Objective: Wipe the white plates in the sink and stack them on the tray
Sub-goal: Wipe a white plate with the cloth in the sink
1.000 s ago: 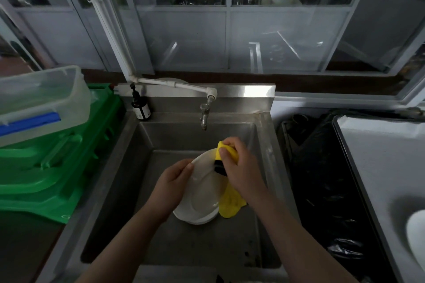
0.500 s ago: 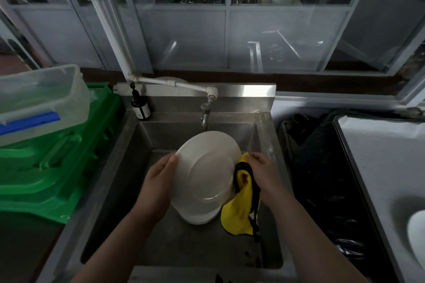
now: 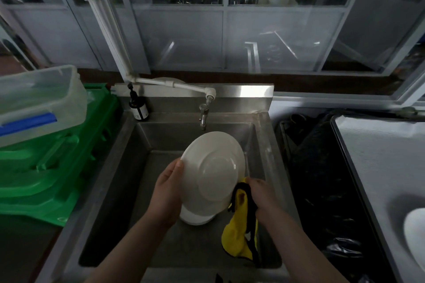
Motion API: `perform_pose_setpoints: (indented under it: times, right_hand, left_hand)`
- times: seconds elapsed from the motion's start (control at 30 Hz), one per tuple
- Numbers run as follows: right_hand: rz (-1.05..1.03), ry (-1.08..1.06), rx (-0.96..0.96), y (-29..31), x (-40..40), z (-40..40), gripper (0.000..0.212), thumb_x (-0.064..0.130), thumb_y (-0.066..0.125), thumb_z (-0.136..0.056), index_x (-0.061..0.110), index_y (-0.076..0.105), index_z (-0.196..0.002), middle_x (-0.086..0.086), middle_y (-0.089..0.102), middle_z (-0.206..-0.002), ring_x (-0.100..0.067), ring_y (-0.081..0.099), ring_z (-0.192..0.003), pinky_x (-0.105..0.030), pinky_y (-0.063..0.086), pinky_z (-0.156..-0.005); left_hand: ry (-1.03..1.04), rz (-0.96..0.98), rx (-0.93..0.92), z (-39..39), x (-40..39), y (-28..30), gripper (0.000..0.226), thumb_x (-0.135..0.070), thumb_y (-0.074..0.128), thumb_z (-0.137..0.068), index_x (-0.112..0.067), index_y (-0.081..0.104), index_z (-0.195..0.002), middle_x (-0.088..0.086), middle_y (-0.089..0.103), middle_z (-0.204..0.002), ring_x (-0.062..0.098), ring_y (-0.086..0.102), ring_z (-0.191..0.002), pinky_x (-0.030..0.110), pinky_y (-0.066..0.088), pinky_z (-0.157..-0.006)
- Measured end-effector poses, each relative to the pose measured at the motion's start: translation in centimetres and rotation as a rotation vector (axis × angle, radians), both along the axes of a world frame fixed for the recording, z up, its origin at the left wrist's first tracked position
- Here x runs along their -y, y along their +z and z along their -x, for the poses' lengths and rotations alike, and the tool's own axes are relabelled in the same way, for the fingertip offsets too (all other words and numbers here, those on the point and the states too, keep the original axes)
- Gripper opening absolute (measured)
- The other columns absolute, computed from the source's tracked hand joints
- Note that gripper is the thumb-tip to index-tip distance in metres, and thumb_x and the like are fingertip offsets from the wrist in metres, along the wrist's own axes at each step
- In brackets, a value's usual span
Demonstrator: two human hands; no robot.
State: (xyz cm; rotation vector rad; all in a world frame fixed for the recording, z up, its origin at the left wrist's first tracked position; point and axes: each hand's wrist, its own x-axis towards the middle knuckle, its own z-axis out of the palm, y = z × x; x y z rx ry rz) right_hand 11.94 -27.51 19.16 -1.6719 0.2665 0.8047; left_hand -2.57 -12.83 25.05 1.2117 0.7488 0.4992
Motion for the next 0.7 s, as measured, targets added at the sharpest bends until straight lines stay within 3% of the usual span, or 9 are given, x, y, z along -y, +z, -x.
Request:
perform_pose_setpoints:
  times: [0.1, 0.23, 0.4, 0.6, 0.7]
  right_hand:
    - [0.029, -0.019, 0.104, 0.3, -0.4, 0.0, 0.011, 0.024, 0.055, -0.096, 0.016, 0.062, -0.096, -0.012, 0.067, -0.09, -0.026, 0.065, -0.081, -0.042, 0.056, -0.077]
    - [0.029, 0.013, 0.265, 1.5, -0.4, -0.4, 0.014, 0.025, 0.053, -0.097, 0.017, 0.061, -0.105, -0.004, 0.063, -0.099, -0.014, 0.059, -0.085, -0.028, 0.044, -0.062]
    - [0.021, 0.053, 0.398, 3.2, -0.8, -0.9, 0.015, 0.025, 0.053, -0.095, 0.018, 0.063, -0.103, -0.002, 0.064, -0.099, -0.019, 0.061, -0.092, -0.032, 0.047, -0.069]
    - [0.048, 0.181, 0.594, 5.1, -1.6, -1.3, 0.01, 0.03, 0.052, -0.097, 0.027, 0.058, -0.105, 0.013, 0.059, -0.096, -0.006, 0.056, -0.09, -0.022, 0.04, -0.066]
    - [0.063, 0.223, 0.686, 5.4, -2.2, -1.3, 0.011, 0.028, 0.054, -0.097, 0.024, 0.059, -0.106, 0.007, 0.06, -0.101, -0.01, 0.056, -0.094, -0.022, 0.041, -0.071]
  left_hand:
    - [-0.037, -0.026, -0.025, -0.3, 0.1, 0.0, 0.032, -0.027, 0.04, -0.107, -0.022, 0.071, -0.115, 0.009, 0.074, -0.111, 0.031, 0.069, -0.106, 0.055, 0.055, -0.093]
    - [-0.073, -0.064, -0.047, -0.6, 0.2, 0.2, 0.032, -0.026, 0.04, -0.107, -0.019, 0.07, -0.114, 0.01, 0.074, -0.108, 0.034, 0.069, -0.105, 0.054, 0.056, -0.092]
    - [-0.114, -0.089, -0.07, -0.9, 0.4, 0.6, 0.031, -0.027, 0.041, -0.107, -0.024, 0.071, -0.113, 0.007, 0.075, -0.108, 0.028, 0.07, -0.103, 0.054, 0.054, -0.095]
    - [-0.138, -0.129, -0.11, -1.1, 1.0, 0.3, 0.028, -0.023, 0.046, -0.105, -0.027, 0.072, -0.111, 0.001, 0.076, -0.107, 0.025, 0.069, -0.106, 0.049, 0.054, -0.098]
    - [-0.167, -0.186, -0.131, -1.4, 1.1, 0.4, 0.027, -0.022, 0.046, -0.105, -0.029, 0.071, -0.111, -0.003, 0.076, -0.106, 0.02, 0.07, -0.104, 0.047, 0.055, -0.096]
